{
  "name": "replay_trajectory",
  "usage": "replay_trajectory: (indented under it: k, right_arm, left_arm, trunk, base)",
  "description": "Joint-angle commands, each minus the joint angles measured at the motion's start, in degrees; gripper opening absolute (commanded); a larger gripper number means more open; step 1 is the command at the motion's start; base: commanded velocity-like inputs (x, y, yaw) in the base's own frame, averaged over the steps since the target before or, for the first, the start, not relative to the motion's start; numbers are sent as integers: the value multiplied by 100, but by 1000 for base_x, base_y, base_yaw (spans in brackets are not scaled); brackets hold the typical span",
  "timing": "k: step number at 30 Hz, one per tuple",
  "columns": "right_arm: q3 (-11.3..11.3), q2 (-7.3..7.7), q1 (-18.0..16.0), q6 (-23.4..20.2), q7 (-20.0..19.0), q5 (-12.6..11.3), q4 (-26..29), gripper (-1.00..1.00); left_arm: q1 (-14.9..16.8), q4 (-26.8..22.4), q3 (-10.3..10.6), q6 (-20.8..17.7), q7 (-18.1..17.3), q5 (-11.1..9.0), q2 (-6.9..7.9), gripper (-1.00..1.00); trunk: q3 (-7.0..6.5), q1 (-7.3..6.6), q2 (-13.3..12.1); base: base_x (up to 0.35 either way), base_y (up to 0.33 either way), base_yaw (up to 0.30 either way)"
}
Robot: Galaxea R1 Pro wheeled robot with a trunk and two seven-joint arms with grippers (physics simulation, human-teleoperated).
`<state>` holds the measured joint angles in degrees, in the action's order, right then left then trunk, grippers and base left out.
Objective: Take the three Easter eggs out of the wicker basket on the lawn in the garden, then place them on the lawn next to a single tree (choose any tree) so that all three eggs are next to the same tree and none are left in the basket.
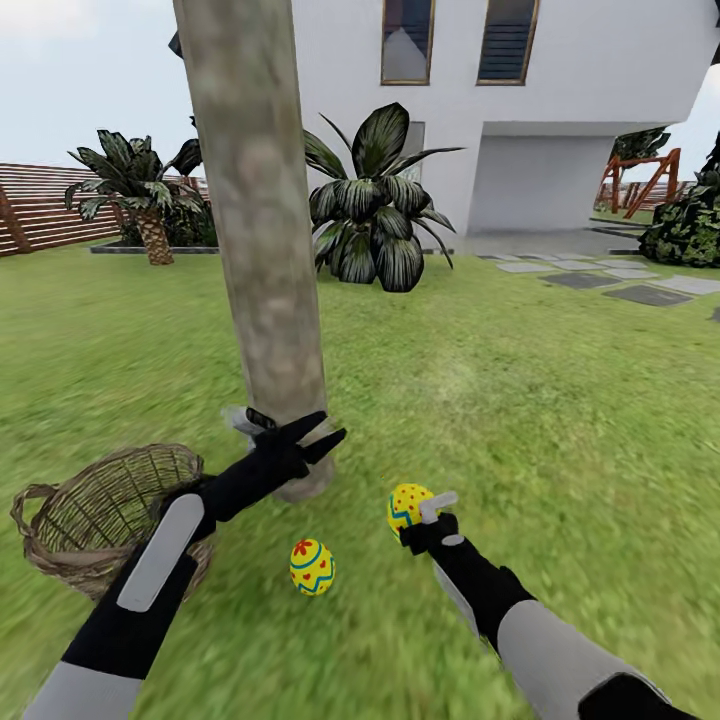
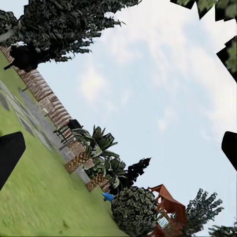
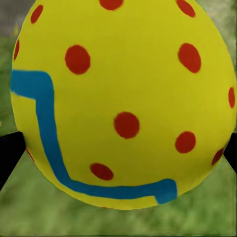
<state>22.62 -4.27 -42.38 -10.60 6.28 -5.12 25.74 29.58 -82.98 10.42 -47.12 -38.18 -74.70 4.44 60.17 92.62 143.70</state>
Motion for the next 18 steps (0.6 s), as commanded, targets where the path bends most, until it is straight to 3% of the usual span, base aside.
replay_trajectory:
  k: [1,3,4,8,12,18]
  right_arm:
    - [49,-72,-289,180,57,-47,-590,-100]
    - [49,-141,-633,690,62,-38,-1225,-100]
    - [51,-157,-743,765,82,-16,-1282,-100]
    - [71,-293,-837,793,84,1,-1253,-100]
    - [98,-302,-835,810,17,2,-1121,-100]
    - [374,-289,-827,805,40,142,-1124,-100]
  left_arm:
    - [4,-70,171,-20,-50,-36,1,100]
    - [4,-160,605,2,-74,-36,-51,100]
    - [4,-174,699,2,-75,-36,-152,100]
    - [4,-225,724,1,-89,-36,-213,100]
    - [4,-220,738,4,-94,-36,-274,100]
    - [4,-219,733,1,-102,-36,-295,100]
  trunk:
    - [28,1,4]
    - [72,7,6]
    - [94,9,8]
    - [183,19,13]
    - [271,30,18]
    - [390,45,26]
  base:
    - [0,0,0]
    - [0,0,0]
    - [0,0,0]
    - [0,0,0]
    - [0,0,0]
    - [0,0,246]
